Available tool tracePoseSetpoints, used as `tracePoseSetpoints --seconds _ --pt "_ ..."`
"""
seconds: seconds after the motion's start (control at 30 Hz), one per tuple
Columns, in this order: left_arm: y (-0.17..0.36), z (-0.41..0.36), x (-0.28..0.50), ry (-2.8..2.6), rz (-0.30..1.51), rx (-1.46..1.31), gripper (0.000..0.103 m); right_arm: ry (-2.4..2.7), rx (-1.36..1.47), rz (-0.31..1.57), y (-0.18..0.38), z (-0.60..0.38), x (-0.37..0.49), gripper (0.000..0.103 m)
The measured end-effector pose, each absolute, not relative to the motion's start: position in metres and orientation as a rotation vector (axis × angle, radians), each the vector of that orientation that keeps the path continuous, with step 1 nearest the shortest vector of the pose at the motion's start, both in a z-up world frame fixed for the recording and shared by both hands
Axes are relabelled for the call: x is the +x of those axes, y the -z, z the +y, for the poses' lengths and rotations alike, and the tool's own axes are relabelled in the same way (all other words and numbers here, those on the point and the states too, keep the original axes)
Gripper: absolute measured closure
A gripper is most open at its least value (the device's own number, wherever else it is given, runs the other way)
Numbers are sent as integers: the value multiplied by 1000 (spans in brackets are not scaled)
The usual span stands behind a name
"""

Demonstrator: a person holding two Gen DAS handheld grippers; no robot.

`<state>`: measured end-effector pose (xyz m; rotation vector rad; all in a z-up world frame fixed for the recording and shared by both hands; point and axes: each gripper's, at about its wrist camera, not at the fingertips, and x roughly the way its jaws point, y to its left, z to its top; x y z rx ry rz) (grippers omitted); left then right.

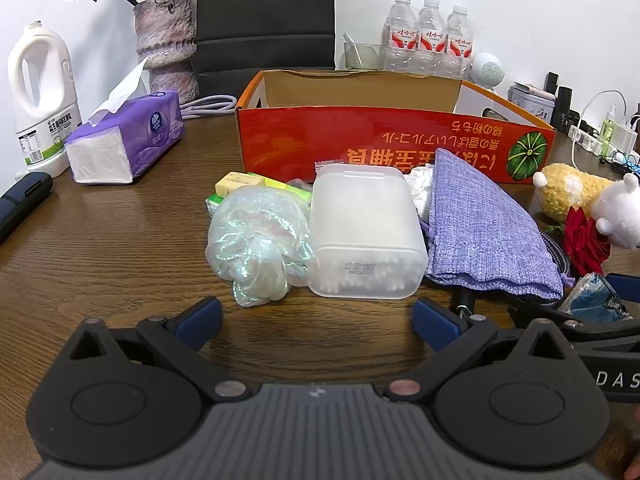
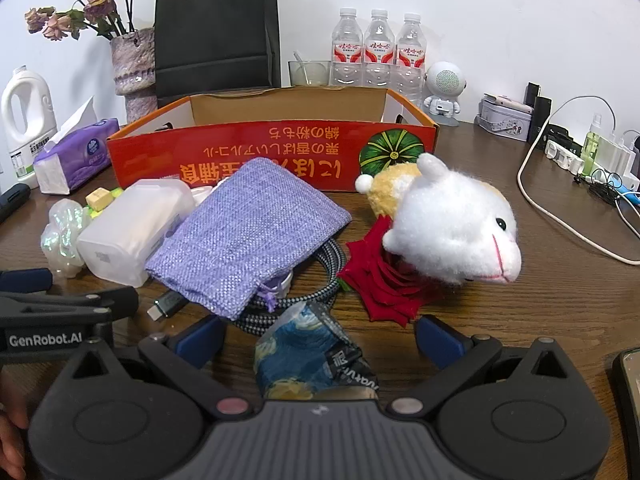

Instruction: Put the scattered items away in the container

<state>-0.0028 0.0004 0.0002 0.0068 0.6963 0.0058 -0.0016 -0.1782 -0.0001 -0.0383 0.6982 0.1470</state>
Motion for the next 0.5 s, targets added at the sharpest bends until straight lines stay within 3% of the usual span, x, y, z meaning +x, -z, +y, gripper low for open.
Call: tracePoseSetpoints --seconds 0.5 --pt "0 0 -3 -9 695 6 0 -149 -38 698 0 -177 -2 0"
